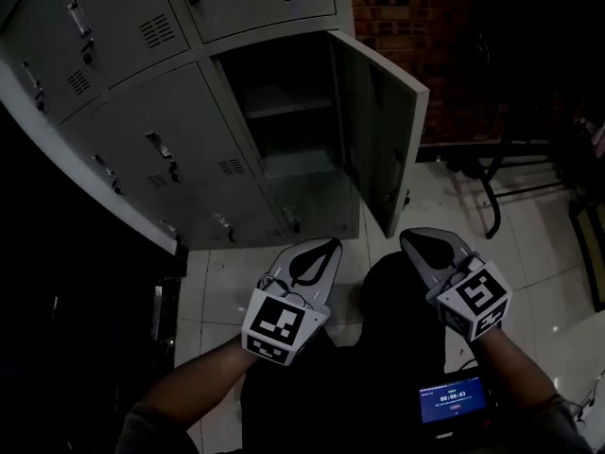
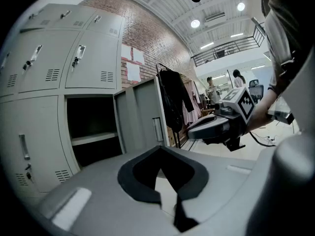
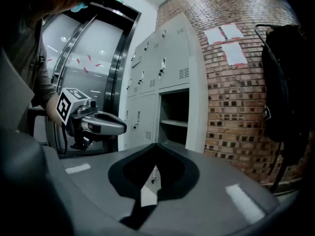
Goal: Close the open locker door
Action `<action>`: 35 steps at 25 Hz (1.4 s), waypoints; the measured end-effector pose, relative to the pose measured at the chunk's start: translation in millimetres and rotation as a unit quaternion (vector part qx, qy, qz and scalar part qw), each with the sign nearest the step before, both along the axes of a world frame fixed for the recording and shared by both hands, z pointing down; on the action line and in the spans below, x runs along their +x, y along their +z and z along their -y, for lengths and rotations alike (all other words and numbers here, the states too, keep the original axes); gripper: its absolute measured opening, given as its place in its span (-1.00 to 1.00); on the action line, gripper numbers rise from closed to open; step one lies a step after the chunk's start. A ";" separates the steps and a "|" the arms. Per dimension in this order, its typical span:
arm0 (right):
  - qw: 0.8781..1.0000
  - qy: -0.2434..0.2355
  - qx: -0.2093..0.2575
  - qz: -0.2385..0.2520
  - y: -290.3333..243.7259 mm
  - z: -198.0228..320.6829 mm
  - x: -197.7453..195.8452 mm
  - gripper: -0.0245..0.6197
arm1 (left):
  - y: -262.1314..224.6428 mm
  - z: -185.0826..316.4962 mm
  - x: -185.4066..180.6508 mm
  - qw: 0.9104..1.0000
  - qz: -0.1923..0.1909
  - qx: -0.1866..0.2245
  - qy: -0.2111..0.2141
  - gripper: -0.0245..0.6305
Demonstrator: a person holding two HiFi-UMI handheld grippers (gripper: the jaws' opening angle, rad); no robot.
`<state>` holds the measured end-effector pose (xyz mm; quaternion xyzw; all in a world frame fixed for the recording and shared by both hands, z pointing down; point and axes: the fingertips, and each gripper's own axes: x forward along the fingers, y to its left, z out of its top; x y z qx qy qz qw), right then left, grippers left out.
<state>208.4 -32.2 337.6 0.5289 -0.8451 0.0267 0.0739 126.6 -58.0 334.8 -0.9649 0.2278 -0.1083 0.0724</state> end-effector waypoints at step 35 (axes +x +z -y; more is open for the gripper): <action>0.996 -0.040 0.000 -0.080 -7.9 109.1 21.1 -0.32 | -22.2 84.8 47.2 0.994 -0.094 -0.012 -0.045 -0.91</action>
